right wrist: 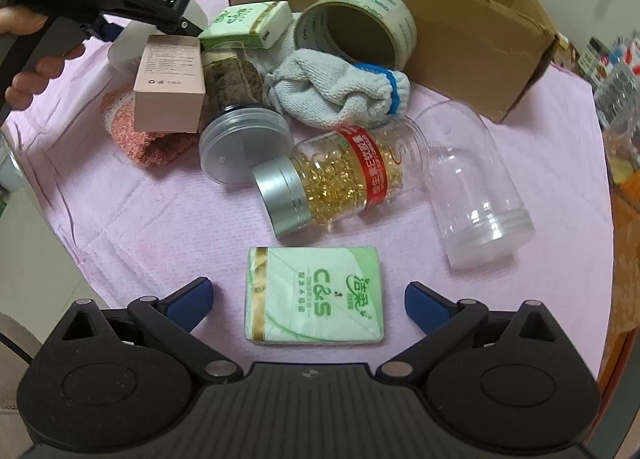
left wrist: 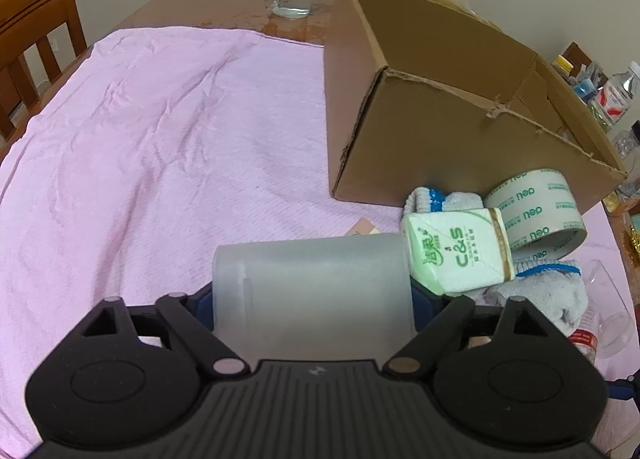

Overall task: Organize objects
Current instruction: 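Close left tool on the white container while right tool grasps the green C&S pack, then carry container and C&S pack into the cardboard box and open both tools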

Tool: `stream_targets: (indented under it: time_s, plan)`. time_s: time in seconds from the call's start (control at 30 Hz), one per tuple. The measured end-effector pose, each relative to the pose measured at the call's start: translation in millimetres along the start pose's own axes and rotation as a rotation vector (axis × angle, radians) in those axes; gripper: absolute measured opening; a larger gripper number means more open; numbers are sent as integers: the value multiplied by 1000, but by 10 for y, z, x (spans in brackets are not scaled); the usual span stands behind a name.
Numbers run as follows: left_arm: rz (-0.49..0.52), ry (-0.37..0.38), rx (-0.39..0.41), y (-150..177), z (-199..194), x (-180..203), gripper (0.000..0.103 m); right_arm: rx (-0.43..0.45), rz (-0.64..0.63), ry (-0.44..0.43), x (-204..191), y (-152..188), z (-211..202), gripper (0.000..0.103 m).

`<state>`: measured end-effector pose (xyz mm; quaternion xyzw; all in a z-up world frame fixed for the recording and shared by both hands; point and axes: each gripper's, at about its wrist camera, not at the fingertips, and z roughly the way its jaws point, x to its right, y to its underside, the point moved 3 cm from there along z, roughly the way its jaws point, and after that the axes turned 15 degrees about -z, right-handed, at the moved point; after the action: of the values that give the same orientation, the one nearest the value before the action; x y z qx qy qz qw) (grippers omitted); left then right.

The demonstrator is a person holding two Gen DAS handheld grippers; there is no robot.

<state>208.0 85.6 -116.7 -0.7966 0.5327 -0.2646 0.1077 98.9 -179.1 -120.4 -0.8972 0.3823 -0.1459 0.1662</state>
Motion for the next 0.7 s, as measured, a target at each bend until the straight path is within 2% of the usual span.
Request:
stream_targets:
  time_s: [0.33, 0.47, 0.7]
  plan:
    - [68, -10, -25, -36, -44, 41, 84, 9, 11, -8, 35, -46, -96, 69]
    - [99, -21, -40, -50, -99, 62, 84, -9, 2, 22, 35, -67, -117, 68]
    - [172, 2, -59, -87, -309, 137, 84, 10, 30, 8, 128, -175, -223, 68]
